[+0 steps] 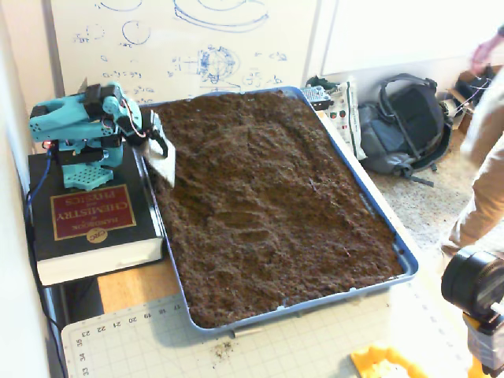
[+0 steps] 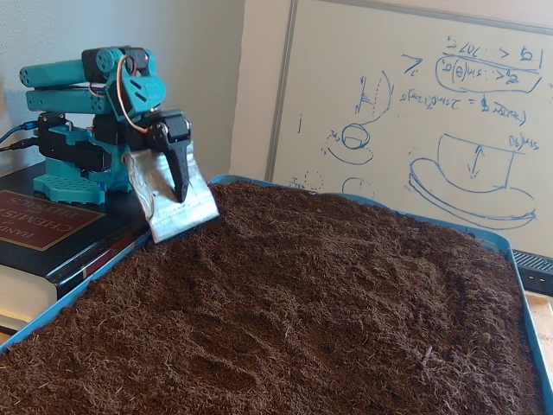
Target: Build a berm.
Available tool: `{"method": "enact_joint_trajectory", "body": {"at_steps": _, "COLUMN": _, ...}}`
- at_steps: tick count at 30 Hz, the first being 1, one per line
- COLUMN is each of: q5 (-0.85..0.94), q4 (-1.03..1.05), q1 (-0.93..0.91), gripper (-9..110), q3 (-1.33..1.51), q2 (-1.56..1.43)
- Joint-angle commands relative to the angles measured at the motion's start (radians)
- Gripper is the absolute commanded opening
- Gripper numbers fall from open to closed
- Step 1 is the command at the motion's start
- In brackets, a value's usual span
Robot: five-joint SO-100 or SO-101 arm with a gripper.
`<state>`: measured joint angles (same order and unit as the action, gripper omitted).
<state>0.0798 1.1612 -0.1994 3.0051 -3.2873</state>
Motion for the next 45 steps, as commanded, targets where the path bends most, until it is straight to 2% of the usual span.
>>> {"method": "enact_joint_trajectory", "body": {"at_steps": 1, "q5": -0.012, "q4": -0.002, "q1": 0.083, "gripper": 0, "q3": -0.209, "q2": 0.144}}
{"method": "enact_joint_trajectory", "body": {"at_steps": 8, "q5": -0.031, "q4": -0.003, "q1": 0.255, "gripper": 0, "q3": -0.505, "q2": 0.577}}
{"method": "enact_joint_trajectory", "body": {"at_steps": 19, "q5": -0.365, "q4": -0.015, "q1": 0.558, "gripper": 0, "q3": -0.864, "q2": 1.229}}
{"method": "enact_joint_trajectory", "body": {"at_steps": 24, "q5": -0.48, "q4": -0.015, "q1": 0.614, "gripper": 0, "q3": -0.963, "q2": 1.47}}
{"method": "enact_joint_trajectory", "body": {"at_steps": 31, "q5": -0.555, "q4": -0.015, "q1": 0.699, "gripper": 0, "q3": -1.028, "q2": 1.703}}
{"method": "enact_joint_trajectory", "body": {"at_steps": 40, "q5": -0.609, "q4": -0.017, "q1": 0.772, "gripper": 0, "q3": -1.046, "q2": 1.865}}
{"method": "enact_joint_trajectory", "body": {"at_steps": 45, "q5": -0.595, "q4": -0.112, "q1": 0.755, "gripper": 0, "q3": -1.127, "q2": 1.922}}
